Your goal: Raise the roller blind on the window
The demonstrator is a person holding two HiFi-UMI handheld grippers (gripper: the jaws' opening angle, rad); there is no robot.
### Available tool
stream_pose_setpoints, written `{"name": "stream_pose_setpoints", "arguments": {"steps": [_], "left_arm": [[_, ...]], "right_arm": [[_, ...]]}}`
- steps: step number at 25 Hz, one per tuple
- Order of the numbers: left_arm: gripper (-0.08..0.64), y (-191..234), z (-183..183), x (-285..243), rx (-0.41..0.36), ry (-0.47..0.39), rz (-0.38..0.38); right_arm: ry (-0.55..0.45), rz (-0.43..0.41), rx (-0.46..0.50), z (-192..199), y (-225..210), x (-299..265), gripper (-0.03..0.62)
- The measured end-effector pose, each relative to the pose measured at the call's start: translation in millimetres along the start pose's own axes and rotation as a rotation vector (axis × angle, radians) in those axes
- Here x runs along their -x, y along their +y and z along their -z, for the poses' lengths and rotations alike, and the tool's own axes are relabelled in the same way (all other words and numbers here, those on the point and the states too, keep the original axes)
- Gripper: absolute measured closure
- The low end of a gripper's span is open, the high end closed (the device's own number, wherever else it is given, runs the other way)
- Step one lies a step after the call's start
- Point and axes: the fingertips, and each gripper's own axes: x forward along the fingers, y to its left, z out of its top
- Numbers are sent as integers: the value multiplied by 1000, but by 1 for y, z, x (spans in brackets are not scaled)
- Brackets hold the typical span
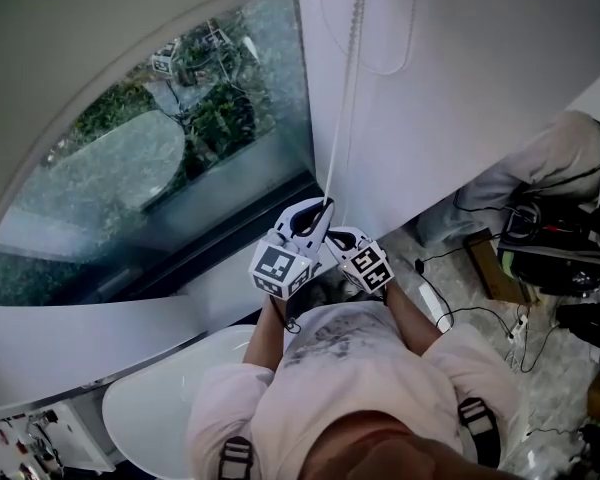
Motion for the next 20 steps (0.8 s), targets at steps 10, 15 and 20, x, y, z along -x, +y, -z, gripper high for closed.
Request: {"name": "stream_pose_setpoints", "arguments": {"steps": [10, 15, 20], "left_arm": [[548, 1, 8, -1, 3, 5, -17], [548, 5, 7, -1, -7, 3, -34], [548, 11, 2, -1, -13, 2, -45]], "right_arm": [[54, -4, 29, 7, 6, 15, 529], [-65, 10, 14, -42, 7, 53, 526], [-234, 47, 48, -117, 7, 96, 505]]}}
